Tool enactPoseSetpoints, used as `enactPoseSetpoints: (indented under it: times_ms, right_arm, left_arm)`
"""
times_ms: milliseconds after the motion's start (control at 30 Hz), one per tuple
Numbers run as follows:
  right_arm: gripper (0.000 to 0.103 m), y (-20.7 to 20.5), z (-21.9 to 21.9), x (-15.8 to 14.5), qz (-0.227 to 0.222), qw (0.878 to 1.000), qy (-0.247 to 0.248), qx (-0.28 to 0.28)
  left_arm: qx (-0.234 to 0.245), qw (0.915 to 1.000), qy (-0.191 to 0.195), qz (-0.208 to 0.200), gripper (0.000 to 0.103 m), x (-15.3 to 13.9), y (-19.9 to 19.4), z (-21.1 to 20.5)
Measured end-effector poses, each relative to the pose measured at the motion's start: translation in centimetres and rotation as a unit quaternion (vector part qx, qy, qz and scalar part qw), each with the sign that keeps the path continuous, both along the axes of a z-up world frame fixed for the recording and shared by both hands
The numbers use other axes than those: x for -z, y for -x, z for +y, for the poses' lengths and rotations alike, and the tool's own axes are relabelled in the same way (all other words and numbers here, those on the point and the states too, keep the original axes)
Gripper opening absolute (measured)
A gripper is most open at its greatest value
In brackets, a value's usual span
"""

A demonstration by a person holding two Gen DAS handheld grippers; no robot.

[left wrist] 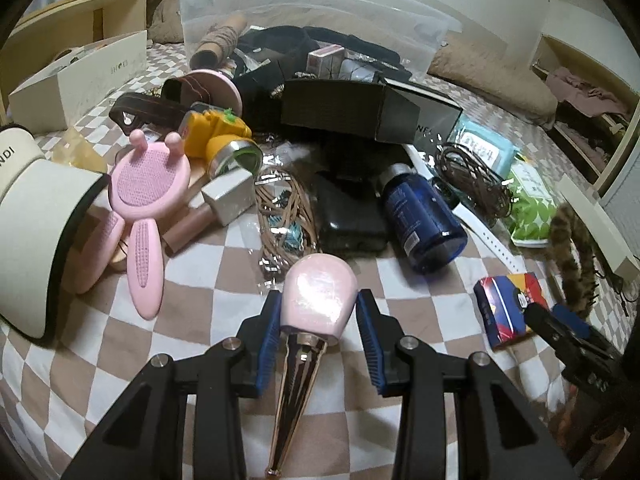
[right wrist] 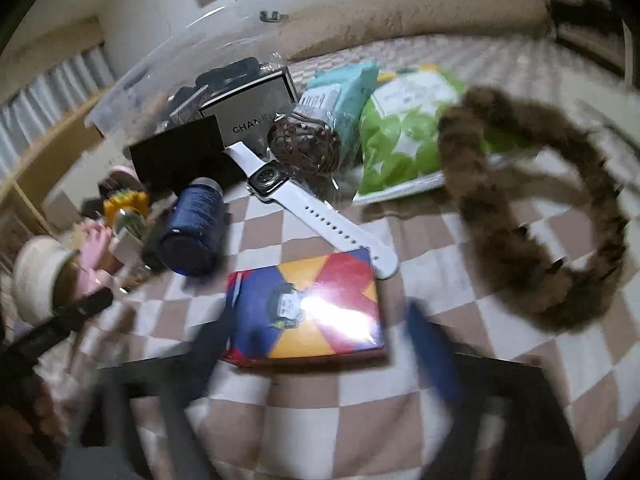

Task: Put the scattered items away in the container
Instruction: 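Lift the brush with the left tool while the right tool lifts the box, then carry the brush and the box over the clear container with both tools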

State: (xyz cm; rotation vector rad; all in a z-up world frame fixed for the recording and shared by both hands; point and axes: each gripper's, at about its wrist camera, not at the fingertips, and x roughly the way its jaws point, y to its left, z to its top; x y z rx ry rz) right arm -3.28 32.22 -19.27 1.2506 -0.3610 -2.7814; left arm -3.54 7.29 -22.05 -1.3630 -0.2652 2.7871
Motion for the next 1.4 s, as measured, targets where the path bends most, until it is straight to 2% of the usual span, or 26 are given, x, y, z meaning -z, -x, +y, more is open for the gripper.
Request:
enactPoseSetpoints:
  times_ms: [200, 367, 467, 567, 600, 833, 933, 1067, 1300, 1400]
  right_arm:
    - [0.101, 0.4, -1.8, -0.6, -0.003, 0.999, -0.028, -0.024]
    - [0.103, 2.1, -4.3, 0.4, -0.030, 0.994, -0.103, -0.035]
    - [0.103, 2.9, -4.6, 1.6, -0.057, 0.991, -0.116, -0.033]
    - [0.102, 3.0, -4.0, 1.6, -0.055, 0.993, -0.100, -0.030]
    - [0.091, 2.9, -3.7, 1.4, -0.049, 0.994, -0.093, -0.027]
    - [0.091, 2.0, -2.2, 0.2, -0.033, 0.998, -0.039, -0.030]
    - [0.091, 1.7, -1.8, -1.1, -0.019, 0.999, -0.014, -0.035]
    - [0.091, 1.7, -2.1, -2.9, 0.001, 0.999, 0.012, -0.045]
    - [0.091, 2.2, -2.2, -6.6, 0.043, 0.995, 0.060, -0.071]
    - [0.091, 2.3, -2.3, -8.4, 0.067, 0.993, 0.060, -0.080]
  left_arm:
    - [0.003, 1.0000, -0.003, -0.005, 0.037, 0.3, -0.3, 0.2]
    - [0.005, 0.9999, 0.000, 0.011, 0.037, -0.6, -0.4, 0.1]
    - [0.007, 0.9998, -0.004, 0.019, 0.037, -1.2, -0.4, 0.1]
    - [0.010, 0.9996, -0.005, 0.024, 0.037, -1.5, -0.5, 0.2]
    - [0.010, 0.9996, -0.007, 0.025, 0.037, -1.6, -0.5, 0.2]
    - [0.008, 0.9995, -0.016, 0.027, 0.037, -2.2, -0.1, 0.2]
    - [0.002, 0.9993, -0.025, 0.027, 0.037, -2.7, 0.2, -0.2]
    - [-0.002, 0.9990, -0.018, 0.041, 0.037, -3.8, 0.9, -0.5]
    - [-0.001, 0.9975, -0.012, 0.069, 0.037, -7.7, 3.3, -1.6]
    - [-0.001, 0.9961, -0.020, 0.087, 0.037, -9.9, 4.6, -2.2]
